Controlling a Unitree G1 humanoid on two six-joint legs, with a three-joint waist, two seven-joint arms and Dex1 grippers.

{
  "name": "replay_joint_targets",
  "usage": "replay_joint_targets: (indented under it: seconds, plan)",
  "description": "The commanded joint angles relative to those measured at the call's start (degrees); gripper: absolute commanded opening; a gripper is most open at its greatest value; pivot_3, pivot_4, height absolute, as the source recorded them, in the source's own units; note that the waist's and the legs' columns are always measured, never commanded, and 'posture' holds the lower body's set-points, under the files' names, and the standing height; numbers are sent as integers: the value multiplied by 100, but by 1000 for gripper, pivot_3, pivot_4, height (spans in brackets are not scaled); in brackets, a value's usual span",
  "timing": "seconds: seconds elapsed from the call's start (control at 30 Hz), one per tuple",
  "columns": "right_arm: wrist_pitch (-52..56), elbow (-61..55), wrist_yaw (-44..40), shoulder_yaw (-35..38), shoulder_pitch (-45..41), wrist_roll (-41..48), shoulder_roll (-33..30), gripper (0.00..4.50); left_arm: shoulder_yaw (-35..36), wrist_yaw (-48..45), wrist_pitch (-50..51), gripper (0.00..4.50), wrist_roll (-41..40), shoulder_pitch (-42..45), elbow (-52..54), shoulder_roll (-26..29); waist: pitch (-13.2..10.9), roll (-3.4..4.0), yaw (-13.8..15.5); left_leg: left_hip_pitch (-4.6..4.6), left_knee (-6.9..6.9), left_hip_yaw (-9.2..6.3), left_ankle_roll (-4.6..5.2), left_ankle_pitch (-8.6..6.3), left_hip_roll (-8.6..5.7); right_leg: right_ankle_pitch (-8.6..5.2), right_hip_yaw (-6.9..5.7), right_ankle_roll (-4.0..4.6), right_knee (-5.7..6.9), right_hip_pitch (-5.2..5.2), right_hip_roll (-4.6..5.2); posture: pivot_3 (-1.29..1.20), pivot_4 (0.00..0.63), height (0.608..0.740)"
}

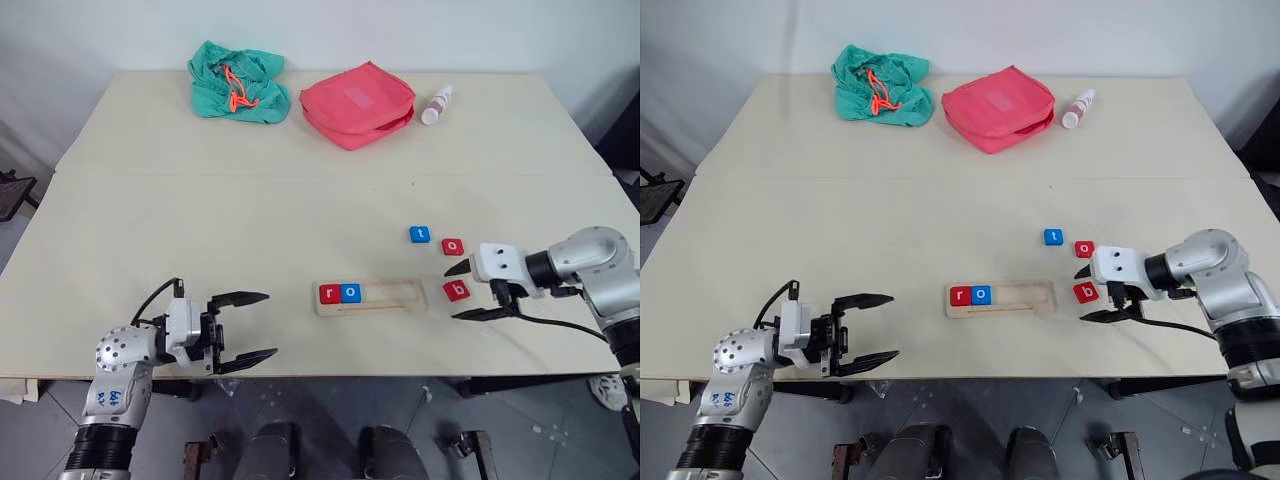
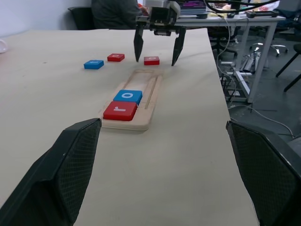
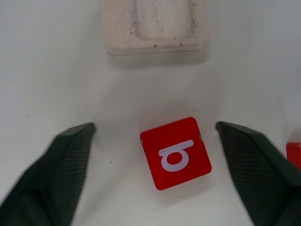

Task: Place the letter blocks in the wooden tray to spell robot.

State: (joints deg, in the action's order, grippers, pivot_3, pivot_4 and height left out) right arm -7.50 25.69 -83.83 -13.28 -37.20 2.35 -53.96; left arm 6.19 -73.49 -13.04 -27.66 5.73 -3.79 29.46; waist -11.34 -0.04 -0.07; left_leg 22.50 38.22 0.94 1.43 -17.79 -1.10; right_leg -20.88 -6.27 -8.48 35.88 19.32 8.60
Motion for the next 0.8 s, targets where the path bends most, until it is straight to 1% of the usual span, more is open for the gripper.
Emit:
replay_joint_targets:
  seconds: [0.03, 0.13, 0.17, 0.2, 0.27, 0.37, 0.5, 0.67, 0.8]
  plan:
    - [-27, 191, 47, -26, -62, -196, 48, 2866, 89, 88, -27, 4500, -102, -63, 256, 49, 0, 0, -2, -1, 0, 0, 0, 0, 0, 0, 0, 0, 0, -2, 0, 0, 150, 740]
    - [23, 283, 107, -46, -124, -313, 70, 1797, 73, 113, -32, 4500, -90, -51, 241, 46, 0, -1, -8, -9, 2, 1, 0, 0, 0, 0, 0, 0, 0, -9, 0, 0, 150, 740]
    - [39, 300, 129, -38, -149, -326, 79, 1538, 67, 118, -31, 4500, -88, -36, 229, 45, 0, -1, -6, -9, 4, 2, 0, 0, 1, 0, 0, 0, -1, -10, 0, 0, 150, 740]
    - [79, 300, 136, -11, -177, -310, 91, 1425, 63, 116, -30, 4500, -89, -15, 209, 45, 0, -1, -2, -9, 6, 1, 0, 0, 1, 0, 0, 0, 0, -12, 0, 0, 150, 740]
    - [212, 261, 168, 72, -233, -249, 124, 1425, 57, 107, -34, 4500, -83, 43, 150, 46, 0, -1, 1, -9, 8, 0, 0, 0, 0, 0, 0, 0, -1, -15, 0, 0, 150, 740]
    - [687, -126, 247, 278, -266, -8, 166, 1425, 50, 71, -49, 4500, -75, 148, 39, 48, 0, -1, -5, -9, 7, 0, 0, 0, 0, 0, 0, 0, -1, -14, -1, 0, 150, 740]
    - [2165, -1270, 479, 542, -321, 472, 270, 1425, 4, -38, -67, 4500, -68, 354, -159, 28, -2, 4, -4, -4, 4, 2, -1, 0, 1, 0, 2, 0, 2, -3, -1, 0, 150, 740]
    - [3972, -2662, 983, 483, -339, 754, 452, 1425, -43, -207, -147, 4500, -23, 527, -427, 33, -2, 4, -1, -2, -3, -1, -2, -1, 0, 0, 1, 0, 5, 3, -1, 0, 150, 740]
    - [4688, -3295, 1409, 364, -340, 857, 744, 1425, -56, -281, -190, 4500, -15, 663, -604, 23, -2, 3, 8, 4, -2, -5, -2, -1, -2, 0, 0, 0, 5, 6, 0, 0, 150, 740]
